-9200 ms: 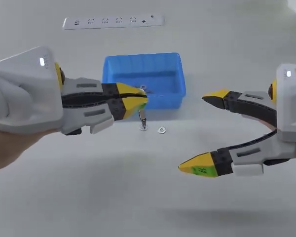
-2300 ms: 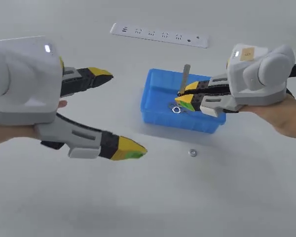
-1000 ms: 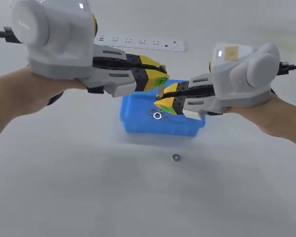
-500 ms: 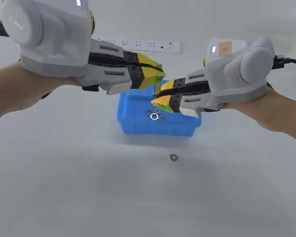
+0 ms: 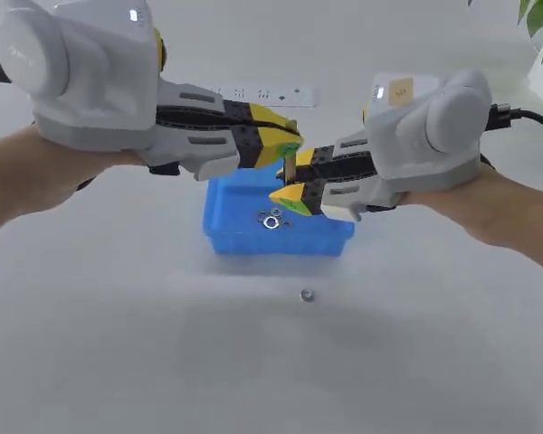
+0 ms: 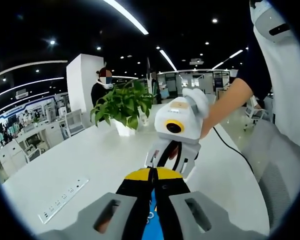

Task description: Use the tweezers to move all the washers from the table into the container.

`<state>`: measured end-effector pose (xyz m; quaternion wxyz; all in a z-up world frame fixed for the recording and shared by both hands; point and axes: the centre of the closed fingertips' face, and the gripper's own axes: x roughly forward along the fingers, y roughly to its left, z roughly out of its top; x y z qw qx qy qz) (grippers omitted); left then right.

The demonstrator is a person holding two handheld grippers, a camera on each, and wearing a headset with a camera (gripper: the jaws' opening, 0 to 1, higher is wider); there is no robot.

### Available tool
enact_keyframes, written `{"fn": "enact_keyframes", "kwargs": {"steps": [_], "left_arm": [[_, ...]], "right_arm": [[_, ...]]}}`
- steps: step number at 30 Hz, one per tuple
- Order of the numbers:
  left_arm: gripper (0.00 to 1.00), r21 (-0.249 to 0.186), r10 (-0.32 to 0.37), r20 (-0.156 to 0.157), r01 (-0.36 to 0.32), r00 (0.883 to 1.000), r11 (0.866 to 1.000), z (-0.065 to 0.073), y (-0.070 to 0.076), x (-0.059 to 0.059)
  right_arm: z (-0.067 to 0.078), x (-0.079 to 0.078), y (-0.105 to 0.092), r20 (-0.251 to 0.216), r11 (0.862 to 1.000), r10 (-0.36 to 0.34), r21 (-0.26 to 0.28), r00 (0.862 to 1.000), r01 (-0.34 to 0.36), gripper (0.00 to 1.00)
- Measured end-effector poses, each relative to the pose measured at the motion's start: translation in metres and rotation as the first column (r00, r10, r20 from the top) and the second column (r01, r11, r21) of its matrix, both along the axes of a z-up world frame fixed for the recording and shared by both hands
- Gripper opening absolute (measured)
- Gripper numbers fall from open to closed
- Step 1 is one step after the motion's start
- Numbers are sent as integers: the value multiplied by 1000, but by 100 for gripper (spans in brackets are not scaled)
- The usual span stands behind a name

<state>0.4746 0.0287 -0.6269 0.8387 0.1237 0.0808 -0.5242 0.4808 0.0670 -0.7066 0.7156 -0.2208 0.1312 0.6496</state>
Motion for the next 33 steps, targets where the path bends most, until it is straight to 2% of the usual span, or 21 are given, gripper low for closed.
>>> {"fn": "enact_keyframes", "kwargs": {"steps": [4,7,8,10,13,18,23,26,28,31,32,33], "left_arm": [[4,-18,12,7,-12,1000,1000,5,1,1],[4,-12,17,19,-17,1000,1000,7,4,2],[4,-15,16,11,-16,1000,1000,7,4,2],[4,-11,17,11,-17,1000,1000,8,3,0],[4,2,7,13,-7,1000,1000,8,1,-5],[4,16,-5,8,5,1000,1000,8,-3,-14],[4,14,-15,10,15,1000,1000,11,-7,-25],[4,6,-22,8,22,1000,1000,12,-11,-32],[4,2,-25,5,25,1000,1000,11,-11,-31],[4,-14,-31,-10,31,999,999,7,-13,-39],[4,-39,-24,-22,23,999,999,7,-13,-41],[4,-42,-25,-22,24,999,999,5,-13,-44]], "right_arm": [[4,1,-4,-6,1000,-20,13,1000,20,17],[5,1,-10,-11,999,-37,20,999,38,20],[6,1,-13,-14,999,-46,27,999,47,21],[9,2,-18,8,997,-63,39,998,63,24],[14,4,-29,-19,991,-111,72,994,113,31],[13,2,-49,-28,985,-162,60,986,164,43],[16,-13,-65,-50,981,-176,74,983,179,54],[16,-28,-73,-87,979,-179,81,980,186,61],[14,-36,-75,-86,981,-173,78,981,180,65],[10,-52,-80,-91,985,-154,66,984,160,66],[7,-59,-81,-95,989,-131,52,987,136,68],[5,-65,-83,-103,992,-113,40,988,117,68]]}}
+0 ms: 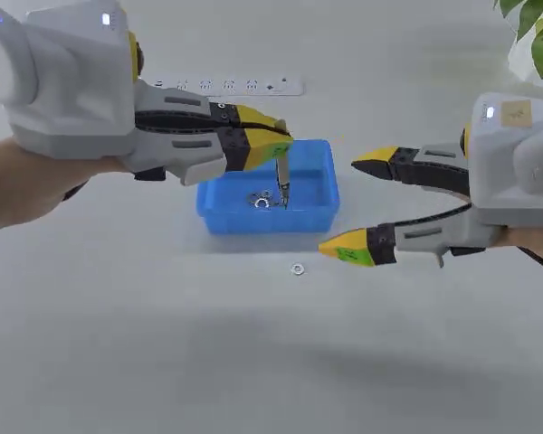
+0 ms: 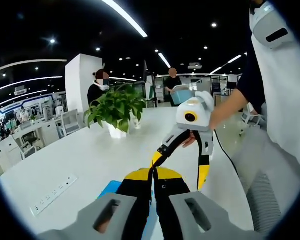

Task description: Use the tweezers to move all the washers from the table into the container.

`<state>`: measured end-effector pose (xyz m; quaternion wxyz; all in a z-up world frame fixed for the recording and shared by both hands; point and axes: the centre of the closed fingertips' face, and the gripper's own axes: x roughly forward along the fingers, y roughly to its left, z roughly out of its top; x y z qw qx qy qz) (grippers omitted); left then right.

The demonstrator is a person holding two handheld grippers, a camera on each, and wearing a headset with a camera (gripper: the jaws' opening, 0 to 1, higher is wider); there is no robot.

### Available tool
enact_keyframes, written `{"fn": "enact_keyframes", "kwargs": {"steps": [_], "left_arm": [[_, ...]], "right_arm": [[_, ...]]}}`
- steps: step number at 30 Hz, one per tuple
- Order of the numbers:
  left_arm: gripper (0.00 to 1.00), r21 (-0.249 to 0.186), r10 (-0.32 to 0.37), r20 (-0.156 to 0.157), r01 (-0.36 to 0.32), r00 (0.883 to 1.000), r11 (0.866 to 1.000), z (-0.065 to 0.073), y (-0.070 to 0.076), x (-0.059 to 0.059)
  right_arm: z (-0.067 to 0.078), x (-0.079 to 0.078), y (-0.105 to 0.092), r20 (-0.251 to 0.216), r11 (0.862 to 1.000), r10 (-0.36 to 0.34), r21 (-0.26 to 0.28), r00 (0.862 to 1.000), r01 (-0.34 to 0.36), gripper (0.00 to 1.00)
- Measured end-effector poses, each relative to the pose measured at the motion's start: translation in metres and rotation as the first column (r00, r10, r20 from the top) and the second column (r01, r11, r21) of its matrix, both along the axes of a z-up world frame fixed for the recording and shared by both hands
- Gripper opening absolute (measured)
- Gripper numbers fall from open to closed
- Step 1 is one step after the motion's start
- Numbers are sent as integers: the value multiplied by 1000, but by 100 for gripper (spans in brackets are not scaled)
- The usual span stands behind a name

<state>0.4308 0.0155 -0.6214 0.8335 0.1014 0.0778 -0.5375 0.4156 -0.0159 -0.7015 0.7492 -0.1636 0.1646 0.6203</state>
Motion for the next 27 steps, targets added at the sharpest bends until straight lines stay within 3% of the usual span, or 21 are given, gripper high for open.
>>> {"fn": "enact_keyframes", "kwargs": {"steps": [4,7,9,15,20,22,27], "left_arm": [[4,3,-3,-5,3,1000,1000,-8,-3,-9],[4,10,-11,-7,11,1000,1000,-15,-5,-16],[4,-10,-9,-7,9,1000,1000,-18,-8,-19],[4,-3,-27,-21,27,999,1000,-34,-17,-29],[4,2,-30,-14,30,999,1000,-42,-21,-32],[4,19,-43,6,43,999,999,-46,-22,-33],[4,12,-32,4,32,999,999,-52,-21,-29]], "right_arm": [[-6,-14,-7,-22,1000,24,-14,999,-25,71],[-10,-20,-10,-8,999,31,-11,999,-31,78],[-11,-23,-10,-18,999,32,1,999,-32,80],[-18,-31,-13,-50,999,37,5,998,-37,85],[-19,-34,-16,-68,999,36,22,997,-35,89],[-19,-36,-16,-75,999,37,31,996,-35,92],[-26,-43,-16,-107,999,44,34,993,-40,95]]}}
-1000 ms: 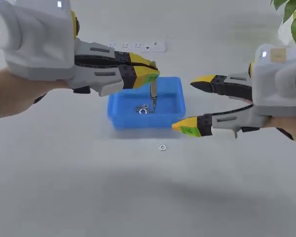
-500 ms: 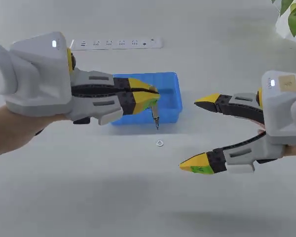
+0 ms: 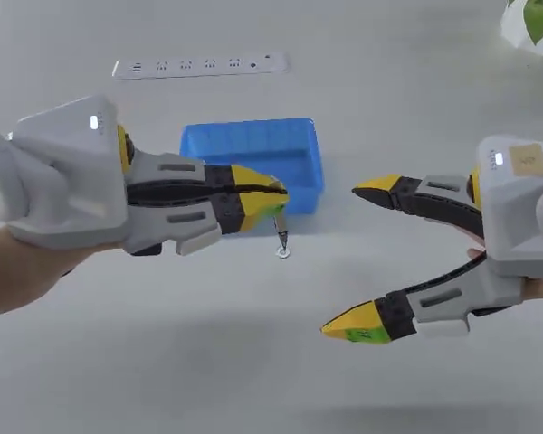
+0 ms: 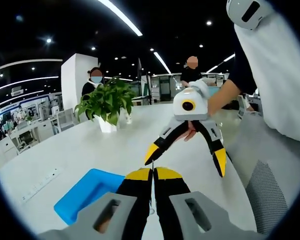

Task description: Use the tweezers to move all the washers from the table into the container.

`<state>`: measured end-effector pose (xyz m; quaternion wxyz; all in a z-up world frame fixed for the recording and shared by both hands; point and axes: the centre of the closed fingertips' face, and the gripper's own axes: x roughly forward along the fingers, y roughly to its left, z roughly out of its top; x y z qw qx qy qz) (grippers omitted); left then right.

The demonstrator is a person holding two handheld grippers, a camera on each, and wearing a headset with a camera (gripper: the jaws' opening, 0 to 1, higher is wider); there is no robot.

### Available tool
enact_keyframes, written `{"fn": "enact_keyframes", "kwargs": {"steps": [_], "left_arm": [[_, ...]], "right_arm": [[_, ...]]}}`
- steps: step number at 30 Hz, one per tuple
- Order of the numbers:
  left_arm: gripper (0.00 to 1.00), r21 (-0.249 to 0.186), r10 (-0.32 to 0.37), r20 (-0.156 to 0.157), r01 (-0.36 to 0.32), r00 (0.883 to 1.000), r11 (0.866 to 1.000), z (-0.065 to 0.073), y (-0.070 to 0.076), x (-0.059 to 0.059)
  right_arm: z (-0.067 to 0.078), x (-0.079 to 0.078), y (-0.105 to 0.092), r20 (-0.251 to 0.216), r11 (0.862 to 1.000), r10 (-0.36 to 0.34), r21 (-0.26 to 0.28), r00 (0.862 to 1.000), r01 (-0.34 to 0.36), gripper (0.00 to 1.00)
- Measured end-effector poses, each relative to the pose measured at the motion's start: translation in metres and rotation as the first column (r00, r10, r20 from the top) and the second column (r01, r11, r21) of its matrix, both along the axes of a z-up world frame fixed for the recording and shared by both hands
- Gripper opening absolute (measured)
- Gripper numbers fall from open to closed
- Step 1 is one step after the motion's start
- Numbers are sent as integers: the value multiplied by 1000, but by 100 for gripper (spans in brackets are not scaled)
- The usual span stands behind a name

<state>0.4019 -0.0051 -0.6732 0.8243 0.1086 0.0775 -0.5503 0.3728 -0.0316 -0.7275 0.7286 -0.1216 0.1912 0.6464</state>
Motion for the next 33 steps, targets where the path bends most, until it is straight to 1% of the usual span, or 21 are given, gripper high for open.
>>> {"fn": "enact_keyframes", "kwargs": {"steps": [3,7,11,12,14,18,21,26,27,30,33], "left_arm": [[4,-2,-4,-6,4,1000,1000,-3,-2,0],[4,2,-11,-14,11,1000,1000,-8,-5,1],[4,8,-11,-19,11,1000,1000,-13,-6,3],[4,5,-10,-27,10,1000,1000,-15,-6,4],[4,10,-1,-32,1,999,1000,-19,-4,7],[4,7,5,-38,-5,999,1000,-21,-3,9],[4,5,3,-42,-3,999,1000,-22,-4,8],[4,20,1,-47,0,999,1000,-28,-4,6],[4,14,0,-49,0,999,1000,-27,-4,6],[4,15,4,-53,-3,999,1000,-27,-4,7],[5,11,-2,-64,3,998,1000,-28,-4,5]], "right_arm": [[-5,-3,1,-13,1000,8,-6,1000,-8,95],[-6,-2,1,-35,1000,-6,11,999,6,95],[-10,-2,0,-51,1000,-12,13,999,13,94],[-10,-3,0,-57,1000,-11,15,998,12,94],[-13,-5,-1,-66,1000,-9,12,998,10,94],[-18,-6,-3,-80,1000,-14,2,997,14,93],[-18,-6,-3,-88,1000,-18,6,996,19,93],[-19,-6,-2,-90,1000,-22,4,996,22,93],[-19,-6,-2,-90,1000,-22,3,996,22,93],[-19,-6,-2,-95,1000,-23,3,995,24,92],[-20,-7,0,-104,1000,-21,4,994,22,92]]}}
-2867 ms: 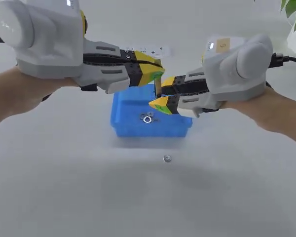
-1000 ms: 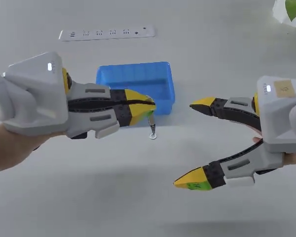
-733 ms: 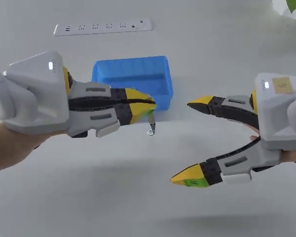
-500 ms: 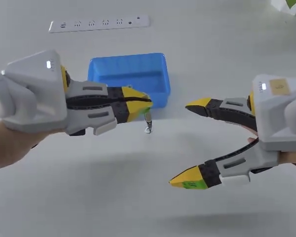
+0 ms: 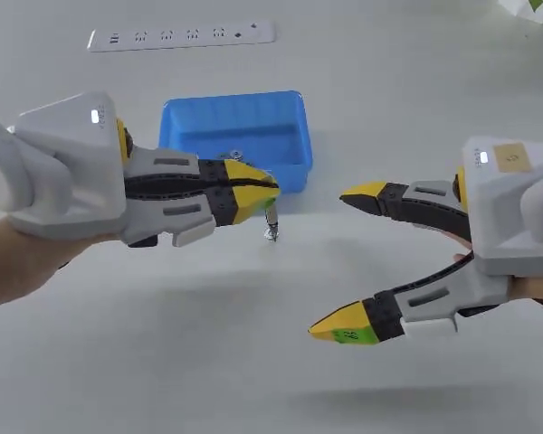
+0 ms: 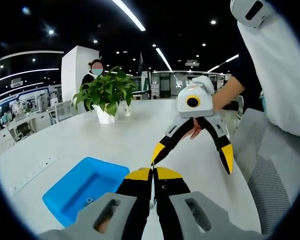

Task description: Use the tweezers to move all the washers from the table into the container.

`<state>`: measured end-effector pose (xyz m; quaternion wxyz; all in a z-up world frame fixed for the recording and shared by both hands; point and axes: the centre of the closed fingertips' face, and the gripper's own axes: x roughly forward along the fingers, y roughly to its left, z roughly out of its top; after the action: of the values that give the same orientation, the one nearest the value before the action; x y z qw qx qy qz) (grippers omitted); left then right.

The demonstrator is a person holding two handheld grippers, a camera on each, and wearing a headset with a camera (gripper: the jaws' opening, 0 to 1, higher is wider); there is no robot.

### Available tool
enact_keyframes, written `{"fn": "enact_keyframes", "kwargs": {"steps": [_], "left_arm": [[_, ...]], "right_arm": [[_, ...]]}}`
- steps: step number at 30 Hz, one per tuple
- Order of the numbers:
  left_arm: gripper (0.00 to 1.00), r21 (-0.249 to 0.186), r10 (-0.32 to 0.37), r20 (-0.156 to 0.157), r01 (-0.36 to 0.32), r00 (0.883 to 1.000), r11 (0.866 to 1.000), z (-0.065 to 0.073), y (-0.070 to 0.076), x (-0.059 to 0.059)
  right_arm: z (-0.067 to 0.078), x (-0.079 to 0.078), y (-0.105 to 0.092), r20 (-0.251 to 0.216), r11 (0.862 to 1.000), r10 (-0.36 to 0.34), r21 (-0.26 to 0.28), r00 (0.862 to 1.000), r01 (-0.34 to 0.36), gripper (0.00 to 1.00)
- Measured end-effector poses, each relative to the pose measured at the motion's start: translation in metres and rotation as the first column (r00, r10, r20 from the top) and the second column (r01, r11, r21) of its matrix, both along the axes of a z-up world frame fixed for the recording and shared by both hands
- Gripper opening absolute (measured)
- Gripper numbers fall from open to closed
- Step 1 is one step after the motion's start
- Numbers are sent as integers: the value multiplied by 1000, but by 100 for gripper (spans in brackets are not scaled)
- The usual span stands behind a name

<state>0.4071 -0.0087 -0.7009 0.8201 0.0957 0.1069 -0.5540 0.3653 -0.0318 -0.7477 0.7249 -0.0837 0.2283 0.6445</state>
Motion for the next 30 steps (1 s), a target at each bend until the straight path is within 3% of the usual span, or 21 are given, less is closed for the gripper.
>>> {"fn": "enact_keyframes", "kwargs": {"steps": [9,12,14,17,22,30], "left_arm": [[5,37,-21,-31,22,999,999,-2,7,-2],[5,58,-35,-37,37,999,998,-2,7,-4],[5,65,-35,-37,38,999,997,-3,7,-4],[5,65,-25,-42,27,999,998,-3,8,-2],[5,66,-29,-44,32,999,997,-2,5,-3],[5,62,-36,-50,39,998,997,-2,2,-3]], "right_arm": [[-7,13,29,44,998,63,-19,997,-62,82],[-6,19,41,86,994,105,-34,991,-102,67],[-6,25,48,91,992,126,-41,988,-123,54],[-8,33,56,95,990,140,-49,986,-136,45],[-11,36,59,89,983,176,-70,980,-170,28],[-23,31,56,80,972,215,-113,973,-205,19]]}}
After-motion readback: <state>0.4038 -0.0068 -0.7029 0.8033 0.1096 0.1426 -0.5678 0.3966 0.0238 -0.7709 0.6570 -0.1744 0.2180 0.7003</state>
